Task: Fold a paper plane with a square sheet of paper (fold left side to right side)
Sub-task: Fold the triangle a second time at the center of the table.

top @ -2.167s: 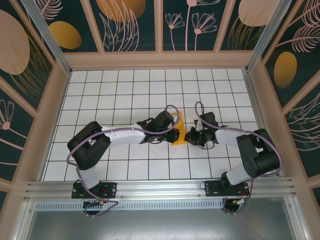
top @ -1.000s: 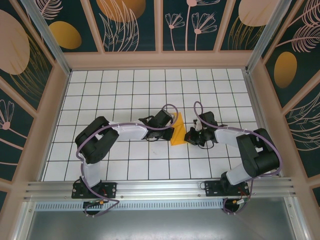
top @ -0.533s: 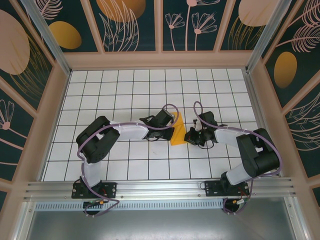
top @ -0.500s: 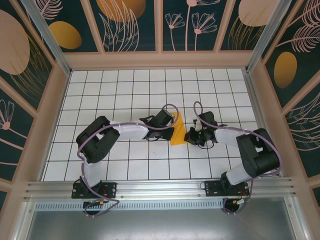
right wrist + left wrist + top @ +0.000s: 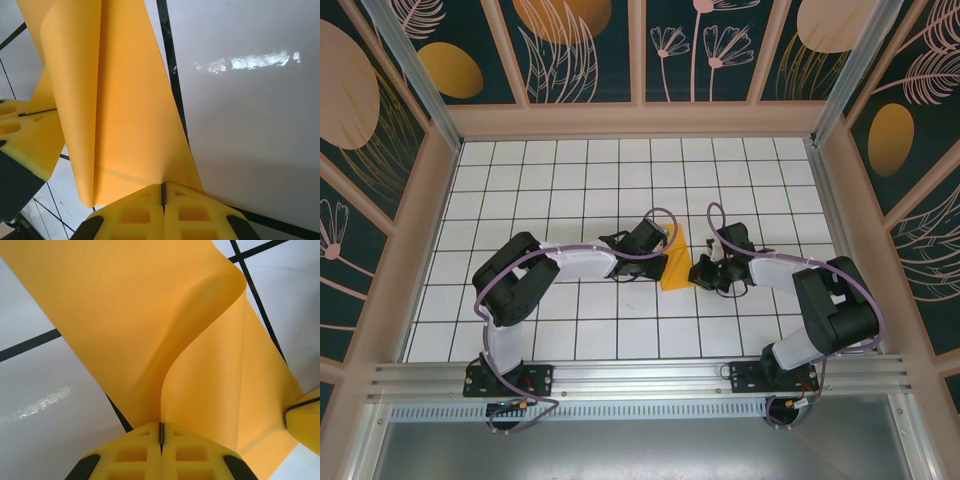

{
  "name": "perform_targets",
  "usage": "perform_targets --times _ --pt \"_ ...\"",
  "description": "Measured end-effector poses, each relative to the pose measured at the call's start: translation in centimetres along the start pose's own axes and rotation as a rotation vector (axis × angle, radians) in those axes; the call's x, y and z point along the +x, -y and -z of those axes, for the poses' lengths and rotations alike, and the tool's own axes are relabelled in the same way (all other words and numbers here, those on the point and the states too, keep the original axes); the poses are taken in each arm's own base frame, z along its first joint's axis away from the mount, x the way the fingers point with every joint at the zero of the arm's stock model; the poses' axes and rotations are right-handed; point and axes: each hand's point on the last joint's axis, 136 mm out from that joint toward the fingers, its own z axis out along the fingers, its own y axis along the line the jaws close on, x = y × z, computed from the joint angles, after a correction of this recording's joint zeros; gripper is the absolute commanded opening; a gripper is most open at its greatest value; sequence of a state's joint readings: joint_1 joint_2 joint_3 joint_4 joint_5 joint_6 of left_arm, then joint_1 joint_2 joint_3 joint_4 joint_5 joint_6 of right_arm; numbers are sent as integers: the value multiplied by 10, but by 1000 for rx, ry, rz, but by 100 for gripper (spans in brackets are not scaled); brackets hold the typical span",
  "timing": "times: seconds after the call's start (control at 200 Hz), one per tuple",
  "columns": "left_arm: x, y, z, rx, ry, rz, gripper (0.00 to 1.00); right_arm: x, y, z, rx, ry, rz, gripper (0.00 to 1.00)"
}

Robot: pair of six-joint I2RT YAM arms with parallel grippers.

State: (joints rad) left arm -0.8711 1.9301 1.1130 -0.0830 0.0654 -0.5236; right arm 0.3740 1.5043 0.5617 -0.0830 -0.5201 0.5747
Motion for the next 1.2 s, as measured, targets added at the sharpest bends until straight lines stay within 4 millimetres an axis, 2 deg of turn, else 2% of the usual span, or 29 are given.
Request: perform_targets --times 0.505,0.791,1.016,1.201 --pt "0 -1 -2 -5 -1 0 6 0 0 0 0 -1 0 6" --pt "-1 0 -3 -4 0 -4 6 1 -2 2 -6 -1 0 12" --pt "-1 0 -4 -4 0 -7 6 -9 -19 22 -63 47 8 12" --pt "-2 0 -4 -3 1 -8 5 -23 -34 21 -108 71 -13 9"
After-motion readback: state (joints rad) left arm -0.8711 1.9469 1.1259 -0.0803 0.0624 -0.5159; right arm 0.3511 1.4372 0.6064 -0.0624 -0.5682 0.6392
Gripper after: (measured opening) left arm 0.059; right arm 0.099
